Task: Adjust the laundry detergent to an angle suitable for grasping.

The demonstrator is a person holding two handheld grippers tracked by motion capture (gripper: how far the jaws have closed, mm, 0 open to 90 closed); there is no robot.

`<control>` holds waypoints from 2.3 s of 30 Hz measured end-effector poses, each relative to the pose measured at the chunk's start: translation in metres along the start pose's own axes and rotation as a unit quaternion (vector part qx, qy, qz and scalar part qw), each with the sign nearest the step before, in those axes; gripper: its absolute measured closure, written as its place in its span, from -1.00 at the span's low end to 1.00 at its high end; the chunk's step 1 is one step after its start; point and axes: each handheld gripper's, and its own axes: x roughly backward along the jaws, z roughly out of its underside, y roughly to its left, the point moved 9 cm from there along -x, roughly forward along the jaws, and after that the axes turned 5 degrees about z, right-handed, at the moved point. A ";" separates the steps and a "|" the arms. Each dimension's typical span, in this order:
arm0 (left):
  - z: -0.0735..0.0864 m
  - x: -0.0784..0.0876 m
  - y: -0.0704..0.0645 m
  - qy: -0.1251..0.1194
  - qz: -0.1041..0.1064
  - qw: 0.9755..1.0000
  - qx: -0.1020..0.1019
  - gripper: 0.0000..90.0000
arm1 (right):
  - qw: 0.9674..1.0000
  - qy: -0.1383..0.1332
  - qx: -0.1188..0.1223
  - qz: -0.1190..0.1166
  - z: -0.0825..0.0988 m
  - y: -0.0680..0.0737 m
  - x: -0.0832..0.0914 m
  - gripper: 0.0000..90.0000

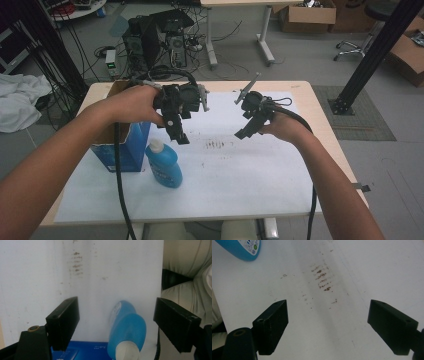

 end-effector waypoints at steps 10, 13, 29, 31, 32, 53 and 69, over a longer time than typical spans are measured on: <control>0.002 0.003 0.002 -0.003 -0.003 1.000 0.006 -0.51 | 1.000 -0.007 -0.003 0.012 0.001 0.003 0.006 -0.64; 0.002 0.004 0.003 -0.007 -0.003 1.000 0.009 -0.51 | 1.000 -0.013 -0.007 0.011 0.001 0.004 0.009 -0.65; 0.004 0.005 0.004 -0.009 -0.007 1.000 0.009 -0.51 | 1.000 -0.030 -0.005 0.005 0.000 0.016 0.019 -0.64; 0.004 0.005 0.004 -0.009 -0.007 1.000 0.009 -0.51 | 0.999 -0.032 -0.005 0.006 0.000 0.017 0.019 -0.64; 0.004 0.005 0.004 -0.010 -0.006 1.000 0.010 -0.51 | 0.999 -0.033 -0.004 0.007 0.000 0.017 0.020 -0.64; 0.012 0.005 0.011 -0.010 -0.013 1.000 0.017 -0.51 | 0.995 -0.096 -0.020 -0.011 0.001 0.063 0.032 -0.64; 0.023 0.007 0.028 -0.025 -0.016 0.999 0.034 -0.49 | 0.990 -0.136 -0.006 -0.034 0.001 0.119 0.025 -0.65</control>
